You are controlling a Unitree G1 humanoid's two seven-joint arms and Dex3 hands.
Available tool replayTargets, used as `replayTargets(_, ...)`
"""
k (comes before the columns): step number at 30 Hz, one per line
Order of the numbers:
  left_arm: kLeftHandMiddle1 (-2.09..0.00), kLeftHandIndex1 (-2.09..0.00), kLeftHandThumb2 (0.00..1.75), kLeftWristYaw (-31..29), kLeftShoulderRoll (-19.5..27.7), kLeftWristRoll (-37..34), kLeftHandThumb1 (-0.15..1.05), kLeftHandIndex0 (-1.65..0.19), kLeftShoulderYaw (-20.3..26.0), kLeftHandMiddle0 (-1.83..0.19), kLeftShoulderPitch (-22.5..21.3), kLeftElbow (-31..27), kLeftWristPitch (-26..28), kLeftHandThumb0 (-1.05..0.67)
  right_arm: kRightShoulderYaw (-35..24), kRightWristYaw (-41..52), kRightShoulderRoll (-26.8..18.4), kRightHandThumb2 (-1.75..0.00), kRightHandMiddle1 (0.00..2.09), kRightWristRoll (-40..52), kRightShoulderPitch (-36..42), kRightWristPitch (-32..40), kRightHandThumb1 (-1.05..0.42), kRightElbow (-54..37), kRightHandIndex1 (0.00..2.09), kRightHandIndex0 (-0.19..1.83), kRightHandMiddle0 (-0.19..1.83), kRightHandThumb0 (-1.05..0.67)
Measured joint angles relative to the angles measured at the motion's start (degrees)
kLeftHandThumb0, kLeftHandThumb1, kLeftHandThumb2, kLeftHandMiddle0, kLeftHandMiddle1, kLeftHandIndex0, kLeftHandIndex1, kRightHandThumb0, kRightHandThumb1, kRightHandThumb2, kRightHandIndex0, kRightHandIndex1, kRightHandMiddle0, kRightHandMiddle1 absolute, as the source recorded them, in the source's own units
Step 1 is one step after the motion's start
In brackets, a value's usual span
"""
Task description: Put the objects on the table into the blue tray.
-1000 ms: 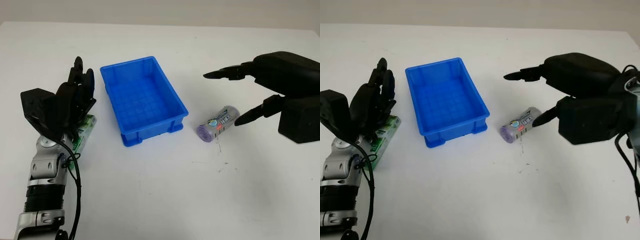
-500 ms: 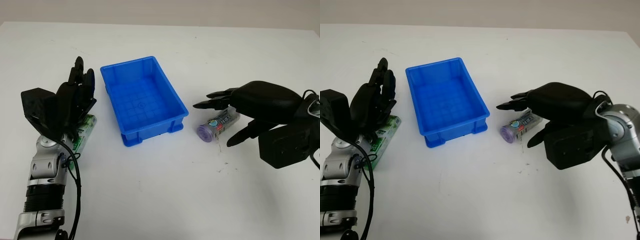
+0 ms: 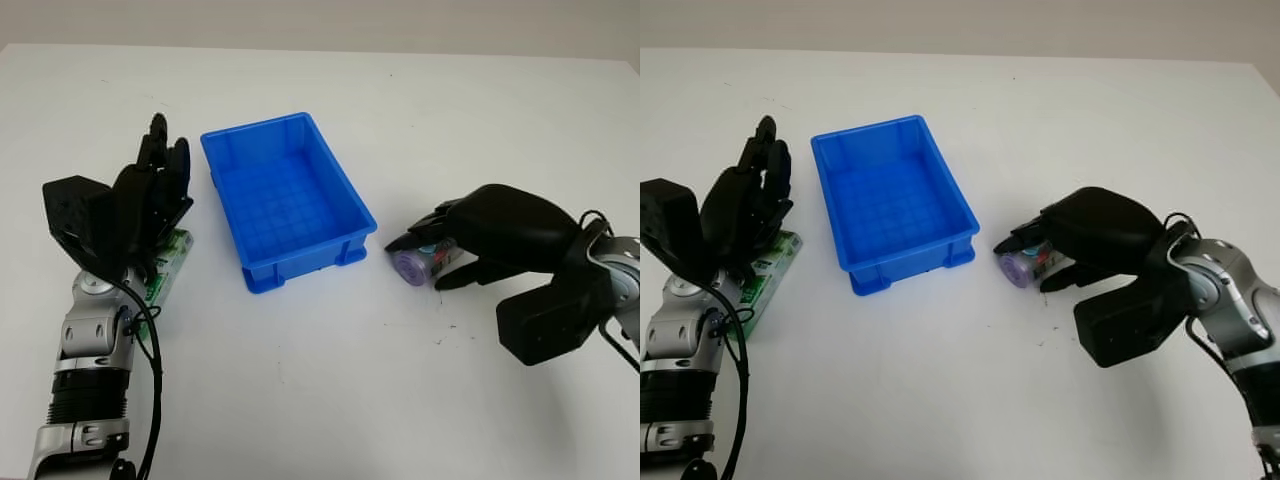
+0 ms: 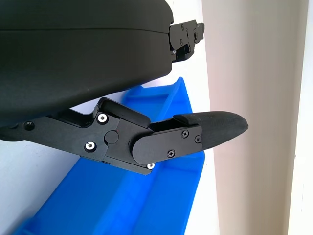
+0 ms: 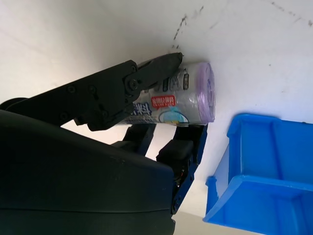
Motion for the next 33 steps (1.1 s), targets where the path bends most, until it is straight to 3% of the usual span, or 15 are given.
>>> replayTargets(2,-0.05,-0.03,0.6,0.0,0.0,0.0,1.05,0.19,0.0,0.19,0.0,0.0,0.0,-0.8,0.7,-4.9,0.0,-0.07,1.83,-5.1,-0.3,-0.6,-0.91,0.2,2.02,0.53,0.5,-0.5)
replayTargets(5,-0.05,-0.04,0.61,-0.1,0.0,0.0,1.05,0.18,0.0,0.19,0.0,0.0,0.1,-0.8,1.7,-15.5,-0.1,-0.12,2.06,-13.9,-0.8,-1.4,-1.03,1.0,2.09,0.78,0.54,-0.52)
replayTargets(9,-0.05,-0.04,0.6,-0.3,0.1,0.0,1.05,0.18,0.0,0.19,0.0,0.0,0.1,-0.81,2.8,-22.2,-0.1,-0.11,2.09,-18.5,-2.2,-1.4,-1.04,3.6,2.09,0.95,0.59,-0.51)
replayTargets(17,-0.05,-0.05,0.61,-0.8,0.1,0.6,1.05,0.18,-0.5,0.19,0.0,0.1,0.2,-0.82,4.1,-29.2,2.3,-0.05,2.09,-18.8,-10.7,-1.2,-0.99,12.6,2.09,0.93,0.69,-0.48)
replayTargets(21,-0.04,-0.05,0.61,-0.9,0.1,0.9,1.05,0.18,-0.7,0.19,0.0,0.4,0.0,-0.82,4.4,-31.8,5.0,-0.05,2.09,-16.2,-17.9,-2.0,-0.99,19.9,2.09,0.95,0.7,-0.44)
replayTargets(23,-0.03,-0.05,0.61,-1.0,0.0,0.9,1.05,0.19,-0.7,0.19,0.0,1.0,-0.2,-0.82,4.7,-33.3,6.8,-0.05,2.05,-14.7,-21.5,-3.0,-0.96,23.4,2.01,1.04,0.79,-0.42)
replayTargets(26,-0.04,-0.05,0.61,-0.7,0.0,1.1,1.05,0.18,-0.8,0.18,0.0,1.3,-0.3,-0.83,5.0,-35.8,9.6,-0.06,2.09,-12.5,-26.3,-5.3,-0.99,26.9,2.08,1.08,0.88,-0.41)
replayTargets(33,-0.03,-0.02,0.61,-0.1,-0.1,1.3,1.05,0.19,-1.1,0.19,0.0,1.3,-0.4,-0.81,5.0,-36.3,17.5,-0.17,2.09,-4.8,-31.4,-8.2,-1.05,27.4,2.09,1.19,0.95,-0.43)
